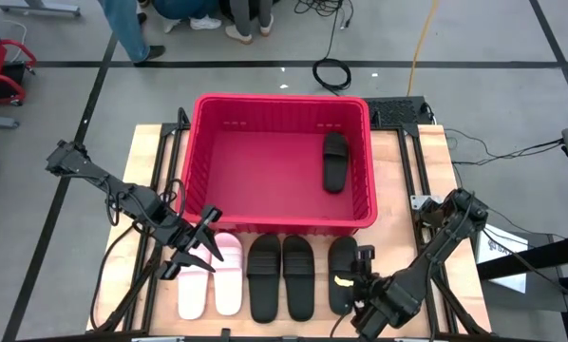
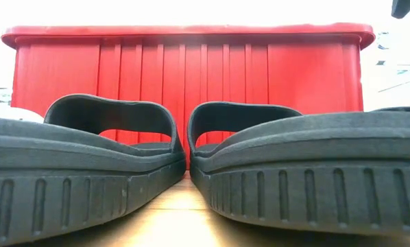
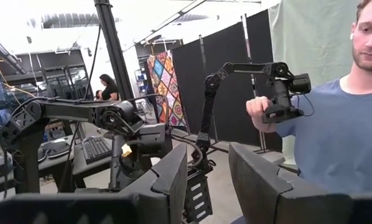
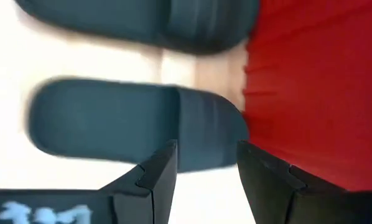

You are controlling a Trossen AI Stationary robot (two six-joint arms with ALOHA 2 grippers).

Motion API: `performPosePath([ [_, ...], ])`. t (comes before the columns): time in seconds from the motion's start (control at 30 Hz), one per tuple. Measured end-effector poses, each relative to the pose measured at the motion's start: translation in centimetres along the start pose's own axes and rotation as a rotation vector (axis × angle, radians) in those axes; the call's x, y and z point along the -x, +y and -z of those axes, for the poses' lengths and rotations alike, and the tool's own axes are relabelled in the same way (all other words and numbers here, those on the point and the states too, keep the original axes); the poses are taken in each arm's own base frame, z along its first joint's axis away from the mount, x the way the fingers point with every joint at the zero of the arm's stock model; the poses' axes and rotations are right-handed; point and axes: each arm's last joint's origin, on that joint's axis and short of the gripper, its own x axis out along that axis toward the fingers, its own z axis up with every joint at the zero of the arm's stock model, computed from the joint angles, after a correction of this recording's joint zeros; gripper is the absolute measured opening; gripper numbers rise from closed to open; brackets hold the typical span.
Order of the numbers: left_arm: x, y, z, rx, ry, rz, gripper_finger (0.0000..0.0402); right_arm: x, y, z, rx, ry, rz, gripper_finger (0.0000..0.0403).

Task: Pick and place slides into bin
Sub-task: Put the right black slide into the red bin

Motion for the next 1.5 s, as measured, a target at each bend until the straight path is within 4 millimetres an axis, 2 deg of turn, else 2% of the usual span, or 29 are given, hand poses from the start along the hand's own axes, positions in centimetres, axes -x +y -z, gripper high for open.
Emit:
performPosePath([
  [0.23,0.0,0.0,0.1,0.022,0.007,0.000,0.0127,0.2,1.3,-1.6,-0.038,-0.146,-0.127,0.0155],
  [0.47,0.0,0.0,0.1,0.042,0.009,0.001,0.0127,0.0,1.8,-1.6,0.045,-0.133,-0.219,0.0155],
  [0.63,0.0,0.0,0.1,0.045,0.014,0.002,0.0127,-2.2,2.1,-0.6,0.105,-0.081,-0.182,0.0155],
  [0.9,0.0,0.0,0.1,0.038,0.014,0.001,0.0127,-5.6,1.1,0.4,0.101,-0.003,-0.102,0.0155],
  [1.1,0.0,0.1,0.2,0.043,0.029,-0.046,0.0127,-7.1,0.8,1.3,0.118,0.026,-0.048,0.0155],
  [1.3,0.0,0.2,0.3,0.045,0.035,-0.072,0.0127,-7.7,0.6,1.6,0.126,0.000,0.032,0.0155],
  [1.5,0.0,0.2,0.3,0.046,0.037,-0.072,0.0127,-8.7,0.6,2.2,0.120,0.016,0.037,0.0155],
])
